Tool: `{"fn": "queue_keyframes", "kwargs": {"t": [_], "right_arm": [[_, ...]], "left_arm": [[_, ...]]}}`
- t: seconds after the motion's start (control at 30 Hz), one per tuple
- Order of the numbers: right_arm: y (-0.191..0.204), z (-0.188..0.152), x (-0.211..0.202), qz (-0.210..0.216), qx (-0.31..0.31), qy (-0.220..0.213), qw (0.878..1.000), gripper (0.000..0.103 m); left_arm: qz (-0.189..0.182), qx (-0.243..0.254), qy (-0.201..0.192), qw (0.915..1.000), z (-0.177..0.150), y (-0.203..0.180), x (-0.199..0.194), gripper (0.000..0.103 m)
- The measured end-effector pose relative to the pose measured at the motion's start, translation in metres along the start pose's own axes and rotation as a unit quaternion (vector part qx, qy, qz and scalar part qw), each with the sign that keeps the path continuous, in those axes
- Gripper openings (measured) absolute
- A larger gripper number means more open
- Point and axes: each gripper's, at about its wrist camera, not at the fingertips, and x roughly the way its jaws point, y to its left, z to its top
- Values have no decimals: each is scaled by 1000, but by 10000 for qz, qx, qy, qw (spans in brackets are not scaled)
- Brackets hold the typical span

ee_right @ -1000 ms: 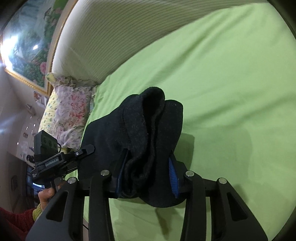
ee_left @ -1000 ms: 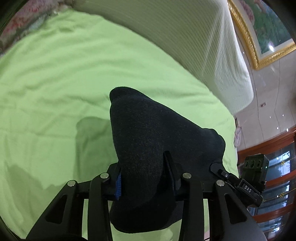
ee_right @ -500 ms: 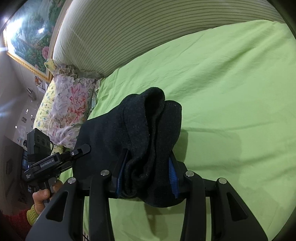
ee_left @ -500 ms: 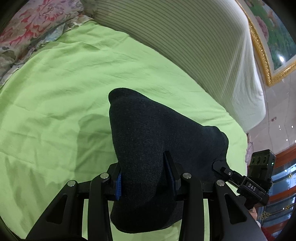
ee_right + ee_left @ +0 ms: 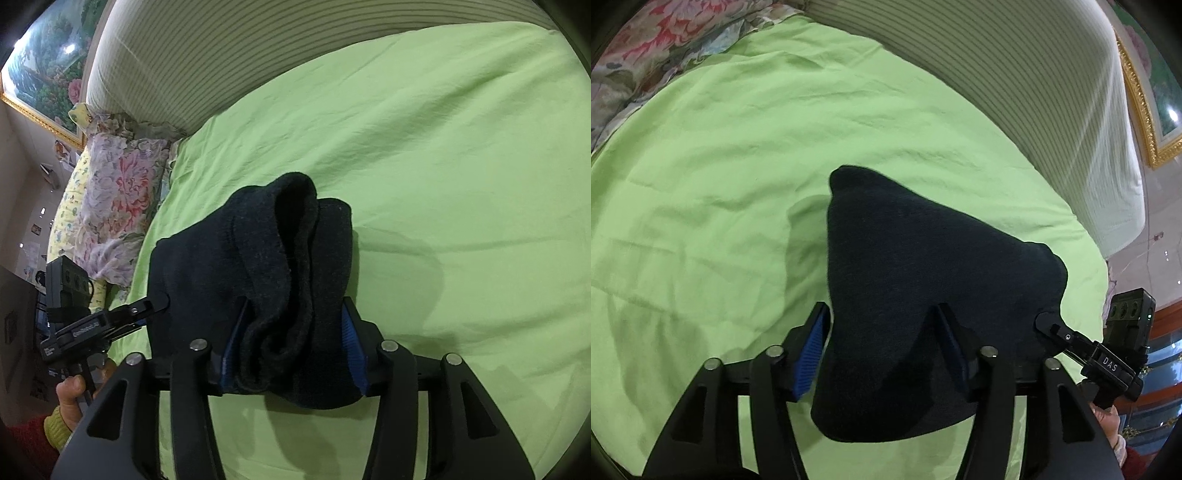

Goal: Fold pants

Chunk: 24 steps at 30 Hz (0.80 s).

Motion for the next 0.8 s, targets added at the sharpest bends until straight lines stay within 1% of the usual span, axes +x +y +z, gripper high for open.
{"fn": "queue_keyframes", "kwargs": {"t": [0.13, 0.17, 0.3, 0.5, 0.6, 0.67, 0.7, 0.8], "right_arm": [[-5, -1, -1, -103, -48, -23, 9999, 62], [-7, -1, -1, -118, -44, -32, 9999, 63], [-8, -3, -3, -116, 32, -65, 9999, 63], [1, -5, -18, -113, 26, -256, 9996, 64], [7, -7, -26, -108, -12, -369, 9993, 70], [13, -10, -33, -118, -104, -462, 9988, 76], [16, -12, -35, -141, -165, -501, 9985, 77], [27, -20, -42, -276, -447, -606, 9968, 78]], "left_arm": [[53, 11, 24, 10000, -3, 1, 1, 66], [57, 14, 31, 10000, -4, 2, 0, 66], [147, 81, 38, 9999, -6, -2, -3, 67], [309, 281, -48, 9991, -17, -15, -16, 72], [348, 338, -126, 9987, -26, -23, -23, 74], [397, 360, -164, 9984, -33, -26, -28, 79], [452, 366, -181, 9981, -36, -27, -30, 81], [500, 392, -306, 9975, -46, -30, -38, 81]]}}
